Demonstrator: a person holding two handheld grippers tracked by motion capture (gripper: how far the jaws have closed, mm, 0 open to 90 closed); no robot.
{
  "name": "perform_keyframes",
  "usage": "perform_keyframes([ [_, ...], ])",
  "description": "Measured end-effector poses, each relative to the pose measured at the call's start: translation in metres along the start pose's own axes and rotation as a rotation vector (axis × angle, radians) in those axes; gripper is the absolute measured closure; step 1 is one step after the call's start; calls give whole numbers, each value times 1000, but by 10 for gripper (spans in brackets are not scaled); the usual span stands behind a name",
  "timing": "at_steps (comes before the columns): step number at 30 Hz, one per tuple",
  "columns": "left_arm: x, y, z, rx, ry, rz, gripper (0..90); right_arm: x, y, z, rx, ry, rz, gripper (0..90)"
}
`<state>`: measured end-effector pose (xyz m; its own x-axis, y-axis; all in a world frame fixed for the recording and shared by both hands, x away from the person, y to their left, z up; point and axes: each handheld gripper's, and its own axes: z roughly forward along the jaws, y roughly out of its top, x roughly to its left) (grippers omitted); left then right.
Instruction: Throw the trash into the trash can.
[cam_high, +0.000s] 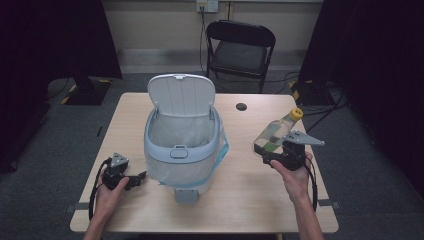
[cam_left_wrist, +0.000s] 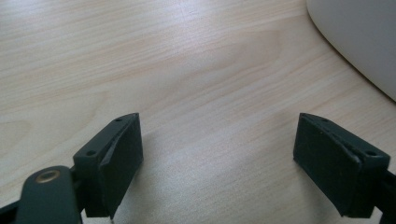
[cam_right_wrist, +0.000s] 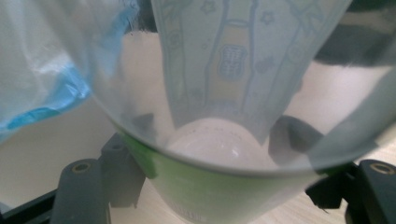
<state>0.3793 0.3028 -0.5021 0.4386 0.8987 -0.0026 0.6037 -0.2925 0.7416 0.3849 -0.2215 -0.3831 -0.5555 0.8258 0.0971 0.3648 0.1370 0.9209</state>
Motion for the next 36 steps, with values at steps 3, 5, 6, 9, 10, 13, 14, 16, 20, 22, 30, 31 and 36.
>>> perform_keyframes([
  [3, 0, 0, 0, 0, 0, 0, 153, 3, 5, -3, -6, 0, -12, 274],
  [5, 0, 0, 0, 0, 0, 0, 153, 5, 7, -5, -10, 4, -20, 274],
  [6, 0, 0, 0, 0, 0, 0, 153, 6, 7, -6, -15, 5, -23, 274],
  [9, 0, 0, 0, 0, 0, 0, 153, 8, 11, -7, -20, 8, -25, 274],
  [10, 0, 0, 0, 0, 0, 0, 153, 8, 12, -8, -24, 12, -25, 274],
  [13, 0, 0, 0, 2, 0, -4, 150, 10, 17, -10, -37, 17, -35, 273],
  [14, 0, 0, 0, 2, -1, -5, 149, 11, 19, -11, -43, 19, -41, 274],
  [16, 0, 0, 0, 2, 0, -5, 149, 12, 23, -12, -53, 16, -51, 274],
  [20, 0, 0, 0, 2, -1, -5, 149, 15, 33, -16, -79, 28, -57, 274],
  [22, 0, 0, 0, 2, -1, -5, 149, 17, 38, -18, -101, 41, -54, 274],
  [30, 0, 0, 0, 2, 0, -4, 149, 24, 55, -24, -150, 42, -56, 274],
  [31, 0, 0, 0, 2, 0, -5, 149, 24, 58, -24, -152, 46, -55, 274],
  [36, 0, 0, 0, 2, 0, -5, 149, 28, 67, -27, -174, 58, -60, 274],
])
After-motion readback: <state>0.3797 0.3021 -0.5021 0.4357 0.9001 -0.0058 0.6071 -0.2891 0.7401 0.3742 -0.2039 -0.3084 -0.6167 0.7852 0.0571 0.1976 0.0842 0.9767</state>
